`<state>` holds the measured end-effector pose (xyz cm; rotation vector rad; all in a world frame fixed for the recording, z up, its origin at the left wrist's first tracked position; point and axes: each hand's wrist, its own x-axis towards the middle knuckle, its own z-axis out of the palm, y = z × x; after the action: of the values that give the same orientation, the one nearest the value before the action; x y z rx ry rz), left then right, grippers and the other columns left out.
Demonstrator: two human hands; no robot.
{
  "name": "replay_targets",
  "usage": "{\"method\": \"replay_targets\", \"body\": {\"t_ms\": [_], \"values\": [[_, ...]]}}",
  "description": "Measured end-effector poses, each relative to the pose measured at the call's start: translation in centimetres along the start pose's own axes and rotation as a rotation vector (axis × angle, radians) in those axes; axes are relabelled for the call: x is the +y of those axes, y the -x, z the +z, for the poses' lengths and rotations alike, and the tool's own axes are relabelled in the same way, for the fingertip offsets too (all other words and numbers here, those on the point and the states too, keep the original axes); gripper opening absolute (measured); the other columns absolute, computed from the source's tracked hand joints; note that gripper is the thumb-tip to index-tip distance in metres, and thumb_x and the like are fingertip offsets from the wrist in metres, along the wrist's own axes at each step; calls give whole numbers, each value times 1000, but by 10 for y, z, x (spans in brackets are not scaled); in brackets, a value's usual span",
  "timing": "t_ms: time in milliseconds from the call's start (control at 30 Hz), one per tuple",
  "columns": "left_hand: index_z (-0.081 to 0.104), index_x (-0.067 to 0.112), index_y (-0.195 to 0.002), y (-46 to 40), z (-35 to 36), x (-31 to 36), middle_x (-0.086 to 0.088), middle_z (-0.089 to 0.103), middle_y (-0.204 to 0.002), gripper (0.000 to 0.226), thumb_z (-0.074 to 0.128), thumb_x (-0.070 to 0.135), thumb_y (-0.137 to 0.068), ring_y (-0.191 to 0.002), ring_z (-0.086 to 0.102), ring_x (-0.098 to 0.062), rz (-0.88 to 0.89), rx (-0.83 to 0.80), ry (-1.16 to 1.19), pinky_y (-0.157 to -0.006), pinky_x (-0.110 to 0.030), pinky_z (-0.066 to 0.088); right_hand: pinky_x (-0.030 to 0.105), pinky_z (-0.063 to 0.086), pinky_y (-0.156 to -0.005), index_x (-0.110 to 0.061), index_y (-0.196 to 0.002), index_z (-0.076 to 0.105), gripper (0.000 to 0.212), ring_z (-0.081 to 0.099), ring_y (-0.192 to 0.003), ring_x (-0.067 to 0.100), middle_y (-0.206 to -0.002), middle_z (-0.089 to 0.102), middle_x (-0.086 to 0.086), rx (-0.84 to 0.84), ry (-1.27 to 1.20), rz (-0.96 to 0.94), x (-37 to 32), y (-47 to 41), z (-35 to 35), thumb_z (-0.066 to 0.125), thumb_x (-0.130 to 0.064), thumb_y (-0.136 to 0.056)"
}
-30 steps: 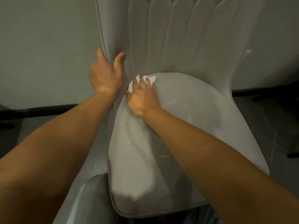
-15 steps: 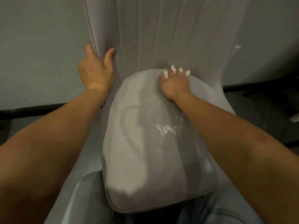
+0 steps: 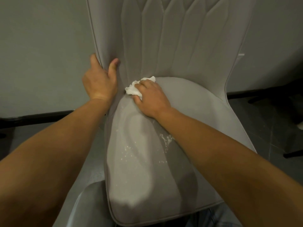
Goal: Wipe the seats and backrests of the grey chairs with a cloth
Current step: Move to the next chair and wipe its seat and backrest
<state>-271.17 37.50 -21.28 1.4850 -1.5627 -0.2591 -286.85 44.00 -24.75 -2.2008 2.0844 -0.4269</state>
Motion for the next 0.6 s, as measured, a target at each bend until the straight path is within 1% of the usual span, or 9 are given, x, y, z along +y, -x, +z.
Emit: {"method": "replay_targets", "body": {"t_ms": [67,100,200,267,300,367,467,533,600], "values": [[45,1,-131,0,-2,0,17,36,-50,71,49,60,-91,-59,35,-17,2,-6,2,-61,-28,25,41,15,-120,-18,-145,48,50,29,-146,23,-151,45,1,-69,18,-59,2,-1,1,44,-41,-101],[45,1,-131,-1,-2,0,16,36,-49,71,49,60,-91,-58,35,-17,1,-8,3,-61,-27,24,40,13,-121,-17,-148,43,52,24,-148,22,-154,43,0,-106,0,-75,6,-1,0,42,-41,-102],[49,2,-122,-1,-1,-1,17,35,-50,66,50,60,-90,-55,33,-17,5,0,6,-58,-26,21,43,14,-120,-24,-153,35,57,20,-150,19,-157,37,-5,-168,50,-122,19,-3,-3,35,-49,-102],[51,2,-116,-2,-1,-2,18,34,-55,64,51,60,-90,-58,42,-25,21,8,-5,-60,-28,23,47,12,-120,-31,-153,32,62,21,-149,17,-157,35,-11,-185,174,-109,26,-8,-7,27,-60,-98],[51,2,-116,-3,-1,-3,15,37,-56,63,52,60,-90,-63,48,-32,30,11,-16,-61,-31,25,50,9,-120,-34,-152,32,65,22,-148,18,-157,34,-12,-198,220,-83,29,-10,-9,24,-65,-95],[51,2,-116,-3,-1,-4,1,51,-65,63,51,60,-90,-73,54,-40,49,25,-40,-61,-33,27,52,7,-121,-34,-153,30,75,22,-149,22,-159,32,-9,-227,243,16,34,-11,-11,18,-73,-90],[49,1,-121,-3,1,-5,-18,63,-85,68,49,62,-90,-79,55,-43,59,53,-78,-62,-35,26,55,14,-117,-29,-153,30,84,26,-147,27,-160,33,-2,-188,240,224,65,-2,-21,14,-78,-86],[49,0,-123,-2,1,-4,-21,64,-88,70,48,62,-90,-80,55,-44,62,57,-81,-63,-38,29,57,17,-116,-28,-151,33,83,32,-144,28,-158,37,0,-141,268,338,99,13,-33,15,-78,-87],[49,-2,-124,-1,1,-2,-23,64,-90,70,49,60,-90,-83,55,-44,60,66,-80,-66,-42,34,55,17,-117,-25,-151,35,81,33,-144,26,-157,39,2,-127,256,390,119,24,-39,18,-75,-89]]}}
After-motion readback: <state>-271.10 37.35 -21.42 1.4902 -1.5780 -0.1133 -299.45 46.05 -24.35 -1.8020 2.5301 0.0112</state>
